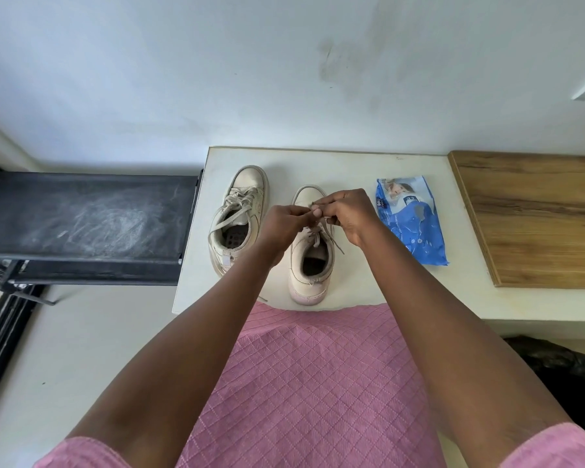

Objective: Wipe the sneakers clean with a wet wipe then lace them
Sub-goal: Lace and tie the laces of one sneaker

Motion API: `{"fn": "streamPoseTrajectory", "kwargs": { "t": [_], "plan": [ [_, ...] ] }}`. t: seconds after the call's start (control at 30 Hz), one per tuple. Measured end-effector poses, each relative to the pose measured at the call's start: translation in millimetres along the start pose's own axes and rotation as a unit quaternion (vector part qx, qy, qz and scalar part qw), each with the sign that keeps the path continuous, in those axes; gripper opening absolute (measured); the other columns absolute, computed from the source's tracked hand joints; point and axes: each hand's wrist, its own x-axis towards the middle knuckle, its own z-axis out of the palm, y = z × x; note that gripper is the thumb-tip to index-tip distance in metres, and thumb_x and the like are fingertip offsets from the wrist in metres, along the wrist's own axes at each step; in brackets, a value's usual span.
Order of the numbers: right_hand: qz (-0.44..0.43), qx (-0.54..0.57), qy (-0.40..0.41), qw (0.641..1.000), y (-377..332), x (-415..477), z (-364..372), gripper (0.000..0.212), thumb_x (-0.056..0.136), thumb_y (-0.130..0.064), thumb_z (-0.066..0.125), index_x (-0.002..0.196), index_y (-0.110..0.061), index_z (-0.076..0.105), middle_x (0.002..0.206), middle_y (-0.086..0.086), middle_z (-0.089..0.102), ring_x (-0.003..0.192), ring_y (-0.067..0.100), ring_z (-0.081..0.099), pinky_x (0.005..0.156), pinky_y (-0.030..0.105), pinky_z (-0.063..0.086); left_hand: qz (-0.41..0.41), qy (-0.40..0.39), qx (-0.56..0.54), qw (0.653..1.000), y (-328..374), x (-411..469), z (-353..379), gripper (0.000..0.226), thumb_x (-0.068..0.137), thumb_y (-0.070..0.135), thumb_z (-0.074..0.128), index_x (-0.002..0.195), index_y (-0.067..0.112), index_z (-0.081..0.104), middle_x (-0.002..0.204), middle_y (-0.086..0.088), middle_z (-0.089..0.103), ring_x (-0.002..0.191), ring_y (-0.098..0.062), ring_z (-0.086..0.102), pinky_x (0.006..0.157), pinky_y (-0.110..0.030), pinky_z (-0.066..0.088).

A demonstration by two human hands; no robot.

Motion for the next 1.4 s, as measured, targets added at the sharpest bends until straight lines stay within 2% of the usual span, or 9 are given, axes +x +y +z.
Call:
{"fn": "streamPoseTrajectory", "kwargs": {
  "t": [0.1, 0.23, 0.4, 0.53, 0.7, 0.83, 1.03, 1.17, 1.4],
  "plan": [
    [0.025, 0.075, 0.0, 0.997, 2, -1, 0, 0.014, 0.076, 0.007, 0.069, 0.071, -0.004, 0.063, 0.074, 0.011, 0.064, 0.067, 0.017, 0.06, 0.058, 0.021, 0.051, -0.014, 0.005, -0.06, 0.998, 0, -3, 2, 0.021, 0.083, 0.009, 0.068, 0.103, 0.002, 0.069, 0.054, 0.011, 0.065, 0.05, 0.003, 0.053, 0.05, -0.008, 0.037],
    [0.027, 0.12, -0.005, 0.992, 9, -5, 0, 0.018, 0.079, 0.009, 0.066, 0.07, -0.004, 0.056, 0.066, 0.008, 0.059, 0.06, 0.015, 0.059, 0.051, 0.018, 0.05, -0.081, -0.001, -0.123, 0.989, 0, -5, 2, 0.016, 0.085, 0.009, 0.064, 0.099, 0.003, 0.069, 0.054, 0.01, 0.063, 0.045, 0.0, 0.052, 0.052, -0.015, 0.041],
    [-0.059, -0.038, -0.016, 0.997, 17, -4, -7, 0.022, 0.072, 0.006, 0.074, 0.066, -0.011, 0.061, 0.064, 0.005, 0.064, 0.064, 0.02, 0.066, 0.063, 0.028, 0.054, -0.134, -0.006, -0.119, 0.984, -1, -4, 0, 0.006, 0.085, 0.018, 0.065, 0.085, 0.013, 0.068, 0.055, 0.01, 0.061, 0.043, 0.0, 0.051, 0.056, -0.024, 0.033],
    [-0.105, -0.152, -0.008, 0.983, 18, -6, -8, 0.027, 0.066, -0.006, 0.081, 0.064, -0.025, 0.063, 0.078, 0.009, 0.071, 0.079, 0.025, 0.07, 0.081, 0.038, 0.056, -0.116, -0.014, -0.113, 0.987, -4, -2, -2, 0.018, 0.085, 0.019, 0.067, 0.099, 0.008, 0.07, 0.061, 0.006, 0.064, 0.054, -0.005, 0.051, 0.057, -0.023, 0.036],
    [-0.157, -0.191, 0.061, 0.967, 17, -15, -1, 0.012, 0.07, -0.012, 0.08, 0.081, -0.011, 0.075, 0.081, 0.006, 0.073, 0.076, 0.013, 0.067, 0.074, 0.022, 0.053, -0.031, -0.028, -0.034, 0.999, -3, -7, -3, 0.023, 0.083, 0.009, 0.068, 0.105, 0.002, 0.068, 0.065, 0.009, 0.069, 0.061, 0.004, 0.06, 0.06, -0.009, 0.043],
    [-0.214, -0.245, 0.101, 0.94, 20, -26, 7, 0.017, 0.08, -0.013, 0.072, 0.094, -0.006, 0.075, 0.088, 0.01, 0.073, 0.081, 0.018, 0.068, 0.072, 0.017, 0.048, 0.039, 0.046, 0.13, 0.99, -7, -7, -7, 0.021, 0.072, 0.019, 0.077, 0.093, 0.02, 0.076, 0.082, -0.004, 0.074, 0.081, -0.01, 0.065, 0.083, -0.034, 0.05],
    [-0.261, -0.483, 0.086, 0.831, 25, -29, 20, 0.027, 0.097, -0.014, 0.043, 0.111, -0.003, 0.063, 0.101, 0.019, 0.059, 0.094, 0.035, 0.056, 0.079, 0.038, 0.044, 0.084, 0.172, 0.233, 0.954, -10, -19, 13, 0.027, 0.084, 0.024, 0.064, 0.111, 0.016, 0.063, 0.101, -0.004, 0.072, 0.094, -0.018, 0.065, 0.074, -0.021, 0.039],
    [-0.224, -0.475, 0.056, 0.849, 28, -26, 20, 0.024, 0.096, -0.009, 0.039, 0.109, -0.001, 0.058, 0.11, 0.019, 0.053, 0.103, 0.036, 0.049, 0.083, 0.037, 0.04, 0.072, 0.133, 0.282, 0.947, -12, -15, 13, 0.027, 0.087, 0.022, 0.059, 0.111, 0.013, 0.067, 0.104, -0.009, 0.071, 0.1, -0.023, 0.062, 0.077, -0.023, 0.04],
    [-0.112, -0.329, 0.058, 0.936, 23, -18, 21, 0.026, 0.093, -0.003, 0.04, 0.108, 0.0, 0.061, 0.113, 0.02, 0.055, 0.107, 0.034, 0.051, 0.082, 0.027, 0.034, 0.046, 0.096, 0.283, 0.953, -18, -6, 8, 0.029, 0.088, 0.034, 0.06, 0.089, 0.005, 0.066, 0.091, -0.016, 0.068, 0.093, -0.031, 0.059, 0.075, -0.037, 0.045]
  ]
}}
